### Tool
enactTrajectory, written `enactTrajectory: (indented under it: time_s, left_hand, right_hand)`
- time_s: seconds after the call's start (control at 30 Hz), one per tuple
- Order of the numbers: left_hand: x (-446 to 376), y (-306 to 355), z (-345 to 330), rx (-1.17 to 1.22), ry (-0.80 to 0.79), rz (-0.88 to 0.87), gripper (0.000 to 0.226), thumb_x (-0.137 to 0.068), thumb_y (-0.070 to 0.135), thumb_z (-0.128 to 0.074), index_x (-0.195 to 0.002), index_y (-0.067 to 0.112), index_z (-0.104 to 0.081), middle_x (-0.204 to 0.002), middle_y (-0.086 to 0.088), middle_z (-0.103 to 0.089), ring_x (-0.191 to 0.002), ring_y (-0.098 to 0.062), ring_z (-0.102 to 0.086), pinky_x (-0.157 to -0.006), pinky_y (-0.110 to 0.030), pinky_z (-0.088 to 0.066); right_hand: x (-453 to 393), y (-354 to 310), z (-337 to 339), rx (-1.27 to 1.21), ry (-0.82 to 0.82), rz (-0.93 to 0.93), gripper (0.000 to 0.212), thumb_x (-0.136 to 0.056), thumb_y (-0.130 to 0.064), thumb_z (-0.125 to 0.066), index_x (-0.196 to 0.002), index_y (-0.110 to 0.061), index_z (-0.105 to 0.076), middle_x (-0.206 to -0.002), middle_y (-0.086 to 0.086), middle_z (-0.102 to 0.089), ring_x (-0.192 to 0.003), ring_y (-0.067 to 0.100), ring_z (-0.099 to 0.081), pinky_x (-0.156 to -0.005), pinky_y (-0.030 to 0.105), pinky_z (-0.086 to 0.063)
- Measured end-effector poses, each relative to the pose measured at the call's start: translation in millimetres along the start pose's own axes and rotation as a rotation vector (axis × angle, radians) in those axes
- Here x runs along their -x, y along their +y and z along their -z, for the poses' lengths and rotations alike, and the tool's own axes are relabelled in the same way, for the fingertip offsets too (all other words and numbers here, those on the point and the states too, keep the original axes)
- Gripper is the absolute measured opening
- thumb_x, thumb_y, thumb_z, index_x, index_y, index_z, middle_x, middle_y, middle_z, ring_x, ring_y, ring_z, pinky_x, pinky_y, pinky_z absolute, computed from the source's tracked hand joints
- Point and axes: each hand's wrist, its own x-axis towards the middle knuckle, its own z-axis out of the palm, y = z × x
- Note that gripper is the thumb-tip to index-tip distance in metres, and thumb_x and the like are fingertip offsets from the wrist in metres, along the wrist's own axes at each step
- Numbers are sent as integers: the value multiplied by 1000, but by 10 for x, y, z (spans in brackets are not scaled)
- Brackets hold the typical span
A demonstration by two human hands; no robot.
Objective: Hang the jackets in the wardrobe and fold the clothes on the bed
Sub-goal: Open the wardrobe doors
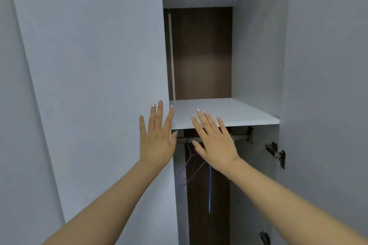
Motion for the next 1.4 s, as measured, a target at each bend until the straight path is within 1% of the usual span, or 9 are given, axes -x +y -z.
enactTrajectory:
  time_s: [0.2,0.4,0.63,0.83,0.97,1.1,1.23,1.33,1.4]
  left_hand:
    - [-393,-31,-434,-19,64,92,80,-99,56,-28,-152,20,21,-160,-10,25,-148,-29,21,-116,-63,3]
    - [-421,-76,-613,-43,193,82,76,-100,43,-41,-157,19,4,-164,-11,9,-151,-29,6,-116,-65,-7]
    - [-410,38,-304,10,156,125,88,-90,26,-64,-155,26,-5,-164,-10,-5,-151,-31,-8,-115,-65,-14]
    - [-356,132,9,-124,56,32,87,-85,19,-66,-155,33,-17,-159,-9,27,-147,-36,21,-108,-74,9]
    - [-131,109,313,-127,44,-60,41,-80,17,-66,-120,25,-65,-164,-7,13,-148,-34,19,-110,-73,1]
    - [241,-6,686,-35,90,-141,7,-78,16,-68,-77,20,-74,-164,-4,-6,-150,-34,11,-114,-68,-10]
    - [649,-160,1081,74,146,-125,20,-78,10,-68,-96,15,-75,-163,-6,-15,-151,-34,1,-115,-59,-27]
    - [932,-264,1390,154,162,-44,48,-81,8,-64,-128,15,-60,-165,-3,-1,-151,-31,-1,-91,-32,-54]
    - [1118,-338,1563,195,152,9,60,-85,8,-63,-142,17,-48,-164,-1,11,-151,-30,-3,-80,-20,-52]
  right_hand:
    - [-581,-16,-530,-105,-13,48,69,-102,-48,-28,-155,-22,7,-163,4,11,-150,21,8,-121,46,3]
    - [-652,-45,-688,-139,108,54,67,-97,-42,-44,-155,-17,-19,-161,7,-19,-149,24,-16,-120,46,-13]
    - [-559,-59,-579,-115,18,68,71,-100,-44,-34,-156,-21,4,-164,4,4,-151,22,1,-122,44,1]
    - [-133,-78,-236,-88,17,23,71,-100,-42,-35,-155,-19,5,-163,5,4,-151,22,3,-122,44,1]
    - [194,-134,119,-65,18,-1,72,-100,-41,-34,-153,-21,10,-163,4,7,-150,23,5,-122,43,3]
    - [485,-361,432,-57,28,5,71,-99,-39,-38,-155,-21,2,-163,4,2,-151,23,1,-121,42,2]
    - [675,-713,642,-73,59,14,71,-98,-40,-41,-155,-19,-5,-163,6,-6,-150,23,-5,-122,46,-8]
    - [721,-1019,736,-109,80,30,70,-98,-41,-40,-156,-19,-6,-163,6,-7,-150,23,-4,-121,47,-13]
    - [697,-1207,776,-132,80,51,69,-99,-42,-36,-156,-20,-4,-163,5,-4,-150,22,-1,-122,47,-11]
